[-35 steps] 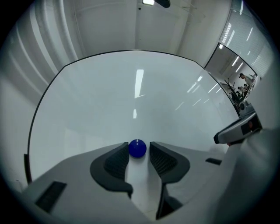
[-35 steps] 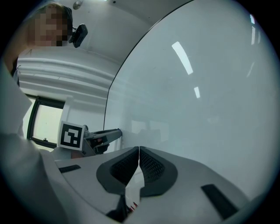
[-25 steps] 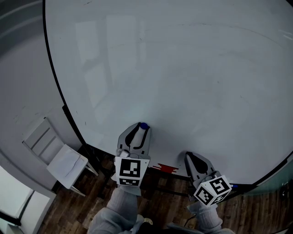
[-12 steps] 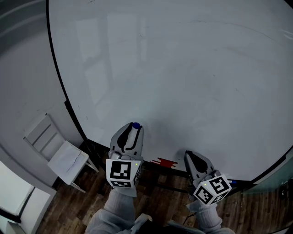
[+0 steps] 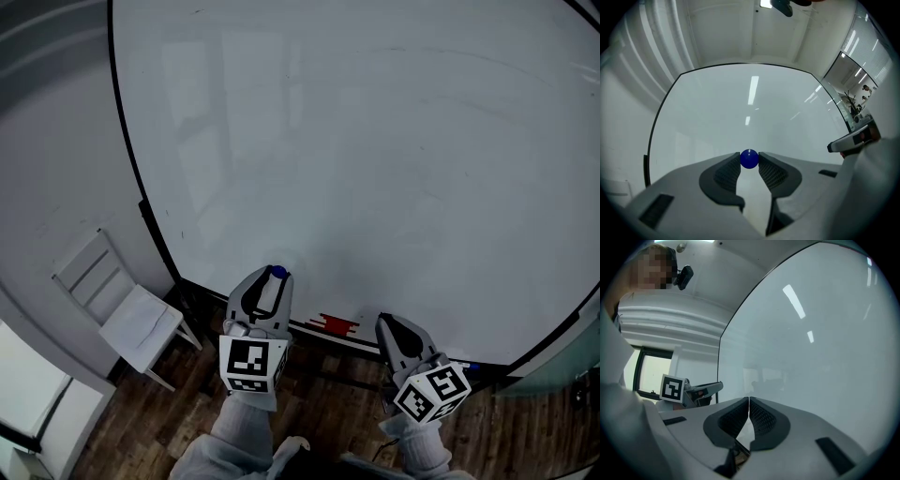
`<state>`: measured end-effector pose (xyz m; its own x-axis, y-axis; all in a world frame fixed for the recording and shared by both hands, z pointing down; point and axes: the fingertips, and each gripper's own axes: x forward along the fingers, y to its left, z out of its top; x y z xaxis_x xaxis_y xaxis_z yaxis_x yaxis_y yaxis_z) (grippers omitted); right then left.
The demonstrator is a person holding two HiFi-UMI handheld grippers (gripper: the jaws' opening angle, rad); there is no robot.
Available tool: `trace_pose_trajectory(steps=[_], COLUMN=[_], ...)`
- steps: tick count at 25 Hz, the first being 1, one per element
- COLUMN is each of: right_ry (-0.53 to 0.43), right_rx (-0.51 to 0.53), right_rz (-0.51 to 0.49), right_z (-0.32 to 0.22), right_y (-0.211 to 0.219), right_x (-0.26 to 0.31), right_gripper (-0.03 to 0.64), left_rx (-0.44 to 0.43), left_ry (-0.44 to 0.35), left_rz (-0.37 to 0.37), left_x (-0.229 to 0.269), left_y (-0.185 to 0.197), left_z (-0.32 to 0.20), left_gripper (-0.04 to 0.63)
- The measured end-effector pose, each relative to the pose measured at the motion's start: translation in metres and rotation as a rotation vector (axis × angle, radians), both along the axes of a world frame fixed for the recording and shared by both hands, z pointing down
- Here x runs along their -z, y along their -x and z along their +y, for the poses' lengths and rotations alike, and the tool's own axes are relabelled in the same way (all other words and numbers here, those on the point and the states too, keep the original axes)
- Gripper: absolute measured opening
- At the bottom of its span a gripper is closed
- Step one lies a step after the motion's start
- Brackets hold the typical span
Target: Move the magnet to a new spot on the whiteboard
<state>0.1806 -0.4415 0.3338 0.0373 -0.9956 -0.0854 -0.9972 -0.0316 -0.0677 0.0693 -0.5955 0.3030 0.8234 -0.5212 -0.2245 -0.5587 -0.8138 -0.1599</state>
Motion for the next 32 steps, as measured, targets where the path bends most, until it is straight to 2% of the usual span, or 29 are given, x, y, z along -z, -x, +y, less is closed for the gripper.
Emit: trace_pose_trajectory(steps=[7,14,19,26,32], right_ry=[0.005,0.037,0.061,0.061,0.056], right_rx=[-0.014,-0.026,-0.04,-0.087,-0.181], right_rz=[-0.015,-0.008,-0.013,-0.014,-0.018], right_z=[0.024,0.043,0.054,0.075,0.106], right_y=[0.008,0.018,0.023,0.015,-0.011], right_x=[-0.008,-0.026,-0.038,-0.04,-0.037], right_gripper=[0.029,0.029,0.029,0.029,0.029], left_rx=[0.002,0.026,0.024,-0.034,-0.145], left_ry=[0.047,0.131,0.181,0.172,0.142], left_rz=[-0.025,-0.039,-0.054,-0.071,-0.077], left_x=[-0.022,-0.062,-0.084,-0.087,-0.076], left_y=[0.019,0.048,0.054,0.036,-0.014], left_z=[0.02,0.035,0.046,0.06,0.081], left_gripper=[0.124,0.124,0.125,0.125,0.126])
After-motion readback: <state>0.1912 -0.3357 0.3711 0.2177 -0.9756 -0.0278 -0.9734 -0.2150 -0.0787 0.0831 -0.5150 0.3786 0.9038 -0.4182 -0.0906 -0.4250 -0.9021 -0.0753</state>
